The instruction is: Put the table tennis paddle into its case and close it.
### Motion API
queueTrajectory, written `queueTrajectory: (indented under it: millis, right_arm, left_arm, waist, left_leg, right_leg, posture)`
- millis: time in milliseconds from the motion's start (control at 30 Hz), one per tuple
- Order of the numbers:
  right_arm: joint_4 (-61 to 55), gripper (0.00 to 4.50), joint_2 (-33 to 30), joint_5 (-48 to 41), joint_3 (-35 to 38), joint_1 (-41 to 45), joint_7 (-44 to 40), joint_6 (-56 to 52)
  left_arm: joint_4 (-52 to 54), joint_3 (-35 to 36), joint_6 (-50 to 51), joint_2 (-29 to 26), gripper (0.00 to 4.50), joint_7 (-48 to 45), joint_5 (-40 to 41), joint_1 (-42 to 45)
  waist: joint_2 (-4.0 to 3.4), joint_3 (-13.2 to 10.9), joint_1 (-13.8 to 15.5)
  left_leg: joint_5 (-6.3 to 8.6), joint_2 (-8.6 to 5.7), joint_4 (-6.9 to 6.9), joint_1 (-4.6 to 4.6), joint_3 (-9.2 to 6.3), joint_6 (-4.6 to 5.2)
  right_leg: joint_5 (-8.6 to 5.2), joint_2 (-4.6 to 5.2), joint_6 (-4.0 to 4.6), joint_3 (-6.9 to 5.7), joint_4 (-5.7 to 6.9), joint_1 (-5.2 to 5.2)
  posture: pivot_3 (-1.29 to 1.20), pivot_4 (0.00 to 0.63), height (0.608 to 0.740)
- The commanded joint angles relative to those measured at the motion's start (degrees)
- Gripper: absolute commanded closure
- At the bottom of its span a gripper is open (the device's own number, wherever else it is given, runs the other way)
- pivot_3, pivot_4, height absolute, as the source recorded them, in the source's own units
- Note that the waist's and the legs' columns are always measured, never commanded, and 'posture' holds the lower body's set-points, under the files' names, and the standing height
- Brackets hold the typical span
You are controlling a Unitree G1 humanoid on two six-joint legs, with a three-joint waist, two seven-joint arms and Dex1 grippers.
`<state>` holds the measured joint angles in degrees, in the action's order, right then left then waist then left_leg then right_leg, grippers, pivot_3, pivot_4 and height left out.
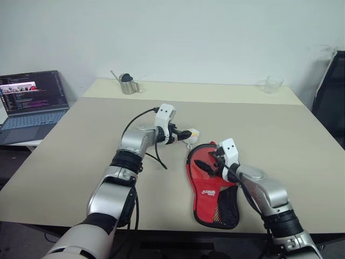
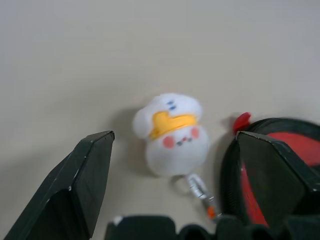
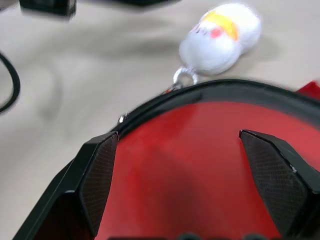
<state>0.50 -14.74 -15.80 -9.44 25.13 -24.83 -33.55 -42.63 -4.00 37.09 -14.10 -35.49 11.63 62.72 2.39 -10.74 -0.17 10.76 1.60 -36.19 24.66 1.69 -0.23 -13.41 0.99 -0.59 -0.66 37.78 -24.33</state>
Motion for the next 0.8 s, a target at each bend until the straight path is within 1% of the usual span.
queueTrajectory:
  millis: [33, 200, 333, 433, 633, 800]
  right_arm:
    - [3.4, 0.24, 0.4, 2.4, -0.9, -1.7, -0.1, 2.5]
    - [7.7, 0.24, 2.3, 4.3, -1.3, -3.3, 0.4, 4.9]
    - [7.9, 0.24, 3.7, 5.5, -1.8, -3.4, 0.4, 5.7]
    - [8.3, 0.24, 4.5, 6.4, -1.9, -3.5, 0.5, 6.0]
    - [8.9, 0.24, 5.8, 7.9, -2.4, -3.4, 0.0, 5.9]
    - [9.2, 0.24, 6.3, 8.7, -2.3, -3.2, -0.2, 5.6]
  left_arm:
    - [-1.5, 1.0, -0.8, 1.4, 0.21, 1.4, -0.7, 2.6]
    - [-5.1, 0.5, -2.2, 3.4, 0.21, 3.0, -2.2, 3.8]
    - [-8.4, 0.4, -4.8, 4.3, 0.21, 5.8, -4.4, 4.9]
    - [-12.2, 1.7, -6.7, 5.4, 0.21, 8.8, -4.9, 5.9]
    - [-17.2, 1.6, -9.9, 8.2, 0.21, 9.1, -6.3, 6.7]
    - [-20.7, 2.2, -12.3, 8.9, 0.21, 12.9, -7.8, 7.7]
  waist:
    - [0.00, 0.0, 0.0]
    - [0.01, 0.0, 0.0]
    - [0.04, 0.1, 0.0]
    - [0.14, 0.1, 0.0]
    - [0.22, 0.2, -0.2]
    - [0.24, 0.3, -0.4]
  left_leg:
    - [0.00, 0.00, -0.03, -0.01, 0.00, 0.00]
    - [0.00, 0.04, -0.10, -0.31, 0.00, 0.00]
    - [0.00, 0.05, -0.10, -0.50, -0.02, 0.00]
    - [0.00, 0.05, -0.10, -0.54, 0.01, 0.00]
    - [0.00, 0.07, -0.06, -0.77, 0.03, -0.01]
    - [0.00, 0.11, -0.03, -0.81, 0.00, -0.01]
  right_leg:
    - [0.00, 0.00, 0.00, 0.00, 0.03, 0.01]
    - [-0.01, -0.04, 0.01, -0.02, 0.16, 0.28]
    - [0.00, -0.04, 0.01, 0.01, 0.23, 0.36]
    - [0.00, -0.04, 0.01, 0.02, 0.22, 0.37]
    - [-0.01, -0.04, 0.02, -0.01, 0.18, 0.59]
    - [-0.01, 0.04, 0.02, 0.00, 0.19, 0.60]
  posture:
    - [0.00, 0.150, 0.740]
    - [0.00, 0.150, 0.740]
    - [0.00, 0.150, 0.740]
    - [0.00, 0.150, 0.740]
    - [0.00, 0.150, 0.740]
    - [0.00, 0.150, 0.740]
